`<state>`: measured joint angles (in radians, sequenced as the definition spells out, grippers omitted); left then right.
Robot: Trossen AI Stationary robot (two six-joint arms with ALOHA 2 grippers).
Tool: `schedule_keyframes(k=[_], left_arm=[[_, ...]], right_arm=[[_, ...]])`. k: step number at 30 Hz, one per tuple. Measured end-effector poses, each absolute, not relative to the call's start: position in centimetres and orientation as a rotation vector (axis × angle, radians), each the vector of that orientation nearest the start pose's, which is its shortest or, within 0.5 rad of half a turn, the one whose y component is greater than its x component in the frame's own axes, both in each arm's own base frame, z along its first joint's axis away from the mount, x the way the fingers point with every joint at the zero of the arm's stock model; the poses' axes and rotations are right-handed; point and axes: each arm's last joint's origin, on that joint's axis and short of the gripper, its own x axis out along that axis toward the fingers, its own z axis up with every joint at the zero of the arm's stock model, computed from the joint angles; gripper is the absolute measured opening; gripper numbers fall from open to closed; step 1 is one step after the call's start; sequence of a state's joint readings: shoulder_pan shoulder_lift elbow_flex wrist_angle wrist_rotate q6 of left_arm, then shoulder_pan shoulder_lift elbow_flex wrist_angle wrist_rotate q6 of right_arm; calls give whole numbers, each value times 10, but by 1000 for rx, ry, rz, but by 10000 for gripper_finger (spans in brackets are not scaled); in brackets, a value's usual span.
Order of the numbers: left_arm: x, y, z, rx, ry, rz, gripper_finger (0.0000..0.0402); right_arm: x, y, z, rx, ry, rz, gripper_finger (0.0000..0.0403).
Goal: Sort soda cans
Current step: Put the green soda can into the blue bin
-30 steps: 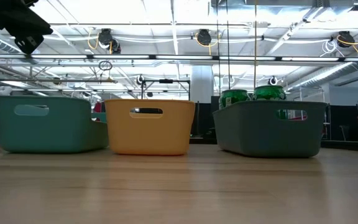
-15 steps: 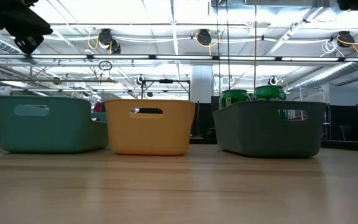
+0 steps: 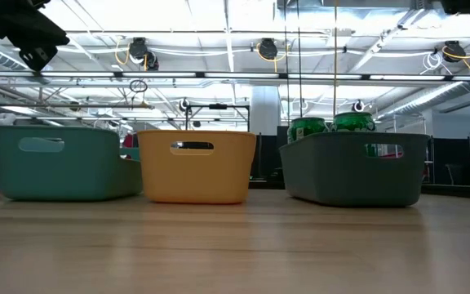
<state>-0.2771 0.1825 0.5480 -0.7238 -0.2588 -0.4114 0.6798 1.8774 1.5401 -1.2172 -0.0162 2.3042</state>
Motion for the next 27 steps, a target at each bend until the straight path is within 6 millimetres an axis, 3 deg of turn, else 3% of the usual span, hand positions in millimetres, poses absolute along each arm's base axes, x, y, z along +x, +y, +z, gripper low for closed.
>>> schedule_keyframes(k=[7, 13, 21, 27], left_arm=[[57, -9, 261, -312, 343, 53, 59], [57, -9, 261, -312, 343, 53, 59], [57, -9, 261, -313, 343, 53, 59], [57, -9, 261, -313, 343, 53, 59]], right_arm=[[264, 192, 292, 1227, 1024, -1200, 283], [274, 151, 331, 1142, 879, -1091, 284], [297, 85, 330, 986, 1010, -1096, 286], [309, 62, 306, 972, 1093, -1042, 286]])
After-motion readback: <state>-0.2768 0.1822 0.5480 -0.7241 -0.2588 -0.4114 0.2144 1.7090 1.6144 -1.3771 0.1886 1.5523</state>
